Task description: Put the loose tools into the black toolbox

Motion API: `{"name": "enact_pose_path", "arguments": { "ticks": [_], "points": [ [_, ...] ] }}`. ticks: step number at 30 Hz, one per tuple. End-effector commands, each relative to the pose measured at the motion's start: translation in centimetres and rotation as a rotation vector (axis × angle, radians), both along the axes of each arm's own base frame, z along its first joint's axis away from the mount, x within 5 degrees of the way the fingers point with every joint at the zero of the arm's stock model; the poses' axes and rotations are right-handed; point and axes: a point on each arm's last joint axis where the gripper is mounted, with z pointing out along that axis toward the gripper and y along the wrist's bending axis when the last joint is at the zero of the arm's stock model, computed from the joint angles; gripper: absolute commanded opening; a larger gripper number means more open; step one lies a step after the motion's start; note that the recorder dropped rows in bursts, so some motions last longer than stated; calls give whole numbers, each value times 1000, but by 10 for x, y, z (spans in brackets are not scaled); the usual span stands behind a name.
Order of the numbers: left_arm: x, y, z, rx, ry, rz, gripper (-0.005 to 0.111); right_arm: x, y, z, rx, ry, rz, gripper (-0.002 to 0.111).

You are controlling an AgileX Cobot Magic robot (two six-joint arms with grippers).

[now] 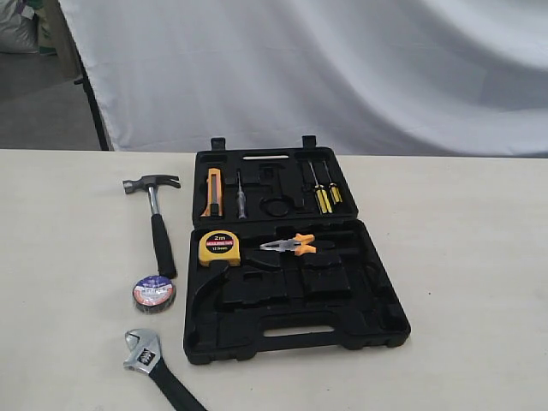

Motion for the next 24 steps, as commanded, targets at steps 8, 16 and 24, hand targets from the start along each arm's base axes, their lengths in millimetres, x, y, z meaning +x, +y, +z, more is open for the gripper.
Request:
{"name": "enact_pose_path", "arguments": {
  "ticks": [8, 16, 24],
  "points": [
    [-1, 1, 2, 2, -13, 26, 1, -1, 10, -4, -161, 11, 57, 0],
    [-1, 1, 2, 2, -13, 26, 1, 43, 32, -10, -290, 258, 186, 0],
    [-1, 1, 2, 2, -13, 26, 1, 114, 86, -46, -396, 557, 615, 0]
  ]
}}
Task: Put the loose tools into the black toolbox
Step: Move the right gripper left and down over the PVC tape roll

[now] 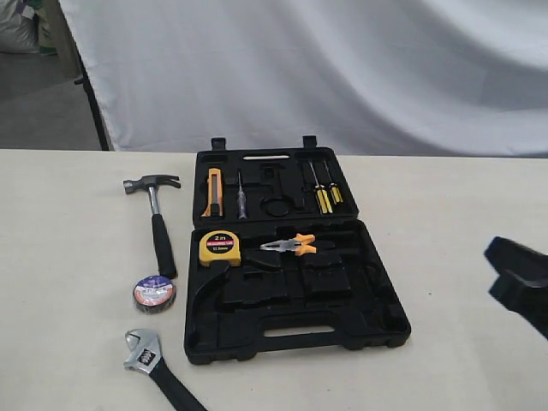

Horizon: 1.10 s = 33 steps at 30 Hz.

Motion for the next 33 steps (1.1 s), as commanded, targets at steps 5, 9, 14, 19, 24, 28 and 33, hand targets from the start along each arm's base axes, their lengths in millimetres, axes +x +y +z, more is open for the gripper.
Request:
{"name": "enact_pose_path", "arguments": {
  "ticks": [5, 9, 14, 19, 24, 28, 33],
  "points": [
    [-1, 1, 2, 2, -13, 26, 1, 44, 63, -28, 35, 185, 614, 0],
    [-1, 1, 2, 2, -13, 26, 1, 63, 91, -51, 43, 317, 711, 0],
    [-1, 1, 2, 2, -13, 26, 1, 68, 156, -71, -36, 392, 862, 0],
    [-1, 1, 2, 2, -13, 26, 1, 69, 228, -71, -263, 418, 914, 0],
    [-1, 1, 2, 2, -13, 26, 1, 60, 285, -38, -376, 235, 1065, 0],
    [-1, 1, 2, 2, -13, 26, 1, 57, 313, -6, -348, 98, 1112, 0],
    [-1, 1, 2, 2, -13, 26, 1, 60, 325, 14, -314, 30, 1123, 0]
  ]
}}
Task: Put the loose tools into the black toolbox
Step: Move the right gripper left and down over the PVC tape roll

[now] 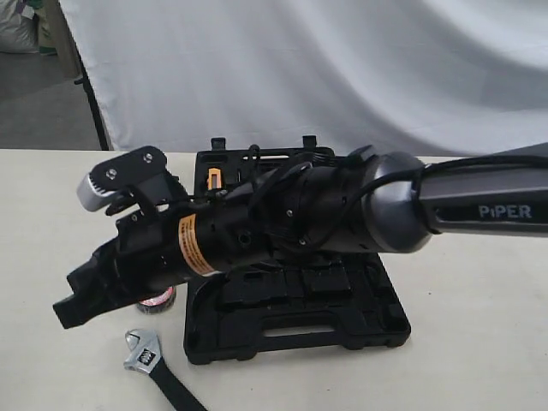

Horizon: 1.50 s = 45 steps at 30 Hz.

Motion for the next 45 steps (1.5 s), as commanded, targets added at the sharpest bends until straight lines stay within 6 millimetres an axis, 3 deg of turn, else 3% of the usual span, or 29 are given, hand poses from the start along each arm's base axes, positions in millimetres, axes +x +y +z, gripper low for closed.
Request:
{"name": "enact_pose_path", "arguments": {
  "ticks": [1, 7, 12, 17, 19, 25, 29, 45],
  "points": [
    [-1, 1, 2, 2, -13, 26, 1, 3, 6, 11, 27, -33, 9, 0],
    [-1, 1, 2, 2, -13, 26, 1, 18, 2, 9, -27, -157, -100, 0],
    [-1, 1, 2, 2, -13, 26, 1, 48, -5, -6, -135, -224, -412, 0],
    [-1, 1, 2, 2, -13, 26, 1, 53, 14, -21, -138, -216, -396, 2],
    [-1, 1, 2, 2, -13, 26, 1, 54, 26, -27, -135, -223, -395, 12],
    [-1, 1, 2, 2, -13, 26, 1, 61, 50, -64, -157, -183, -395, 67],
    [-1, 1, 2, 2, -13, 26, 1, 63, 51, -86, -188, -145, -409, 85],
    [-1, 1, 2, 2, -13, 26, 1, 61, 46, -96, -213, -131, -378, 86]
  ]
}}
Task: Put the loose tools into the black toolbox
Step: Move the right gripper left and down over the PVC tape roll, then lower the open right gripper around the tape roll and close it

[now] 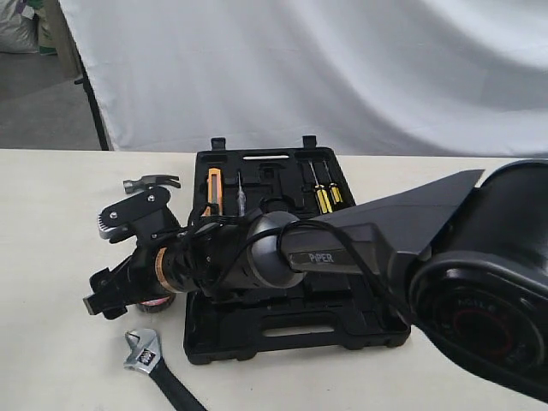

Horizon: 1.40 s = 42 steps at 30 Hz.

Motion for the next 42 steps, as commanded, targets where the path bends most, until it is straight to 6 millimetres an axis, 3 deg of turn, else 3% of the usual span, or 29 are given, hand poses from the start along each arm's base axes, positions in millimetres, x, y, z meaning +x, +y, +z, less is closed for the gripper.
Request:
{"name": "enact_pose_path", "arguments": {
  "ticks": [1, 6, 11, 19, 25, 33, 37, 42],
  "points": [
    [-1, 1, 2, 2, -13, 26, 1, 1, -8, 4, -15, -12, -4, 86],
    [-1, 1, 2, 2, -13, 26, 1, -2, -30, 22, -25, -20, -14, 86],
    [-1, 1, 2, 2, -13, 26, 1, -9, -33, 34, -1, -11, 25, 86],
    [-1, 1, 2, 2, -13, 26, 1, -6, -27, 0, -57, 5, 68, 86],
    [-1, 1, 2, 2, -13, 26, 1, 3, -16, -4, -42, -15, 58, 86],
    [-1, 1, 2, 2, -13, 26, 1, 3, -15, -12, -52, -3, 61, 85],
    [-1, 1, 2, 2, -13, 26, 1, 2, -15, -12, -41, 13, 62, 70],
    [-1, 1, 2, 2, -13, 26, 1, 3, -15, -12, -61, -14, 74, 40]
  ]
}}
